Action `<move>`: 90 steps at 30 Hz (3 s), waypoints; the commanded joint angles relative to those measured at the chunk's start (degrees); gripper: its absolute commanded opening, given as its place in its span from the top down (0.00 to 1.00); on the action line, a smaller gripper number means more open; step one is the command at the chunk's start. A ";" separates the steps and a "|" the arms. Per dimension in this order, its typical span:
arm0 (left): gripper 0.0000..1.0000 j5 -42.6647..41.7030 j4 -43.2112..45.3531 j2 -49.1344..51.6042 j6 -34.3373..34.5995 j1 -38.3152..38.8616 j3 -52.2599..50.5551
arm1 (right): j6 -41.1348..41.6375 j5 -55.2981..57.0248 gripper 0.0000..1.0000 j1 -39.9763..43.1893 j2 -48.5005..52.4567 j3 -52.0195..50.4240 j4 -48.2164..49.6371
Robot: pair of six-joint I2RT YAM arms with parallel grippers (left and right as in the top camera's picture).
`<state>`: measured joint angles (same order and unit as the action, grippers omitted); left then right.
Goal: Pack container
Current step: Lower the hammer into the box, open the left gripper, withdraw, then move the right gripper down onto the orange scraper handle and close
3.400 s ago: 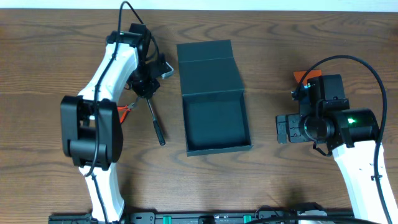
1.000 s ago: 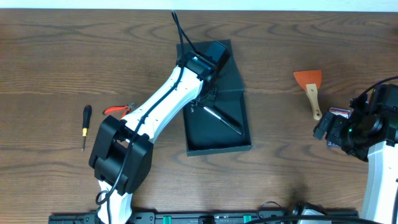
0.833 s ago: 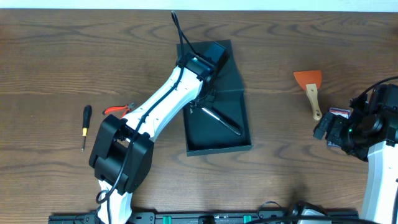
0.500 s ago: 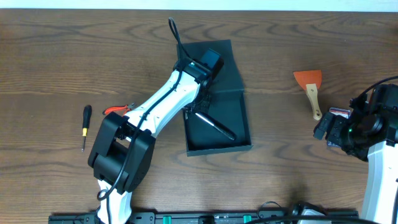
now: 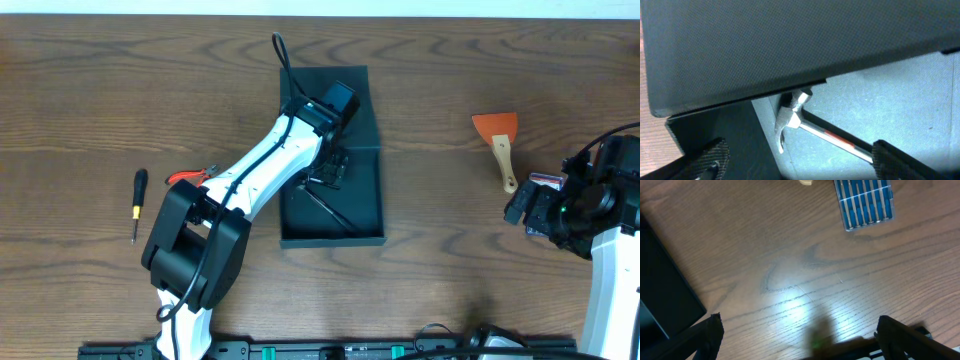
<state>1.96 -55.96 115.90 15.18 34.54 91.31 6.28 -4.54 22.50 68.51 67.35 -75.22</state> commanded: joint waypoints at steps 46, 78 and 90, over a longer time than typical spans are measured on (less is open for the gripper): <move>0.02 6.86 -12.87 -33.64 -1.29 -37.35 0.50 | -21.70 3.08 0.01 -7.04 38.10 34.86 0.63; 0.02 6.86 -5.16 -30.21 -4.00 -39.15 -1.99 | -27.78 5.68 0.08 -5.33 61.42 34.53 2.64; 0.01 6.84 -5.18 -30.21 -3.98 -39.15 -2.01 | -25.27 10.43 0.13 -5.33 63.47 34.53 6.27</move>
<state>8.14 -61.14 85.08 11.77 -4.32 89.58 -20.53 3.70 16.75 131.20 101.30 -69.60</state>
